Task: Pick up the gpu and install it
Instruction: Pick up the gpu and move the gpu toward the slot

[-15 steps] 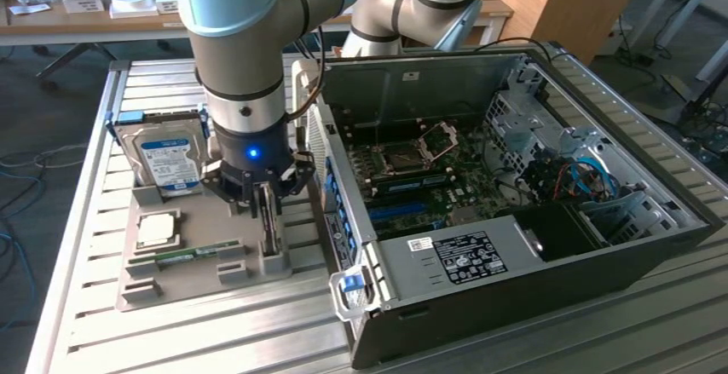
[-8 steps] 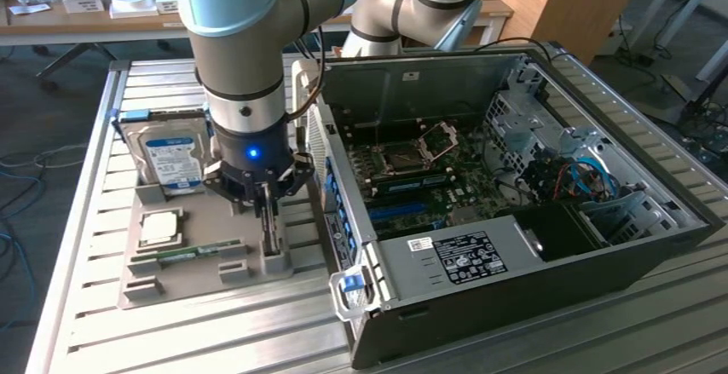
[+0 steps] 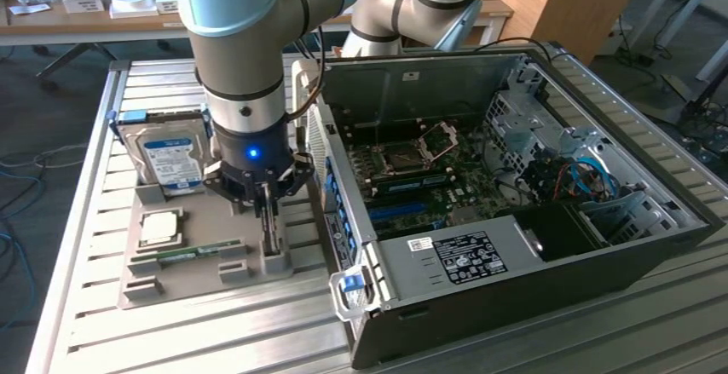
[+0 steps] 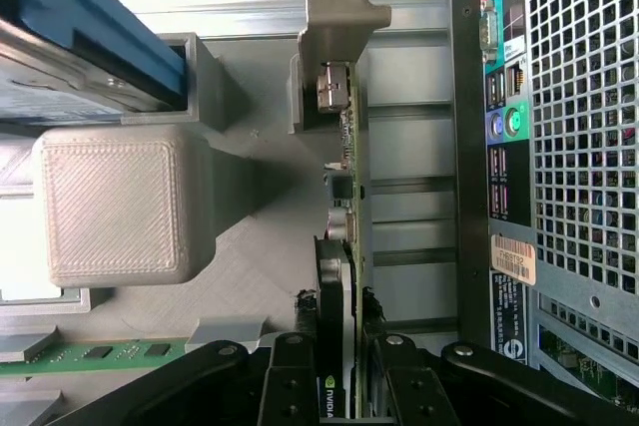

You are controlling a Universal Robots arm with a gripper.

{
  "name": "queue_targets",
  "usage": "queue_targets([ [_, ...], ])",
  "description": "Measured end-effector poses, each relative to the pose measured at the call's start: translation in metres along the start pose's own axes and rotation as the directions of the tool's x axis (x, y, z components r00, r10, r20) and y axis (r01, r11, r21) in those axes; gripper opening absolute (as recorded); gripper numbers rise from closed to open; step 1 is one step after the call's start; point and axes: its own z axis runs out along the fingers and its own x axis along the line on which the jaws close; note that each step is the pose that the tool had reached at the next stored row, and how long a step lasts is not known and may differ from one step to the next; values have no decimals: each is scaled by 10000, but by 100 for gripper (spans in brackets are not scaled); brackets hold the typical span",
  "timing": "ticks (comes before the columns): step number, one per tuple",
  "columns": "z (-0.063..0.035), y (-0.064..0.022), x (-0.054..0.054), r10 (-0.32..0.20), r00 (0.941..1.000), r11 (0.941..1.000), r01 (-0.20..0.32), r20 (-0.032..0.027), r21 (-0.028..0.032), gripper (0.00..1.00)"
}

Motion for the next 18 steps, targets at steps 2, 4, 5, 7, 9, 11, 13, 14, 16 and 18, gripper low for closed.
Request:
queue_targets([
  [2,0,0,0,-9,10000,10000,9,-1,0,27],
  [4,1,0,0,-249,9997,9997,249,-9,-5,27],
  [5,2,0,0,-397,9992,9992,397,-15,-7,27],
  [7,2,0,0,-516,9987,9987,516,-20,-12,27],
  [9,3,0,0,-516,9987,9987,516,-19,-12,27],
  [11,3,0,0,-517,9987,9987,517,-20,-12,27],
  [13,3,0,0,-516,9987,9987,516,-19,-12,27],
  [14,1,0,0,-516,9987,9987,516,-17,-14,27],
  [16,-18,1,-1,-517,9987,9987,517,-16,-15,27],
  [18,-54,2,-1,-516,9987,9987,516,-19,-13,27],
])
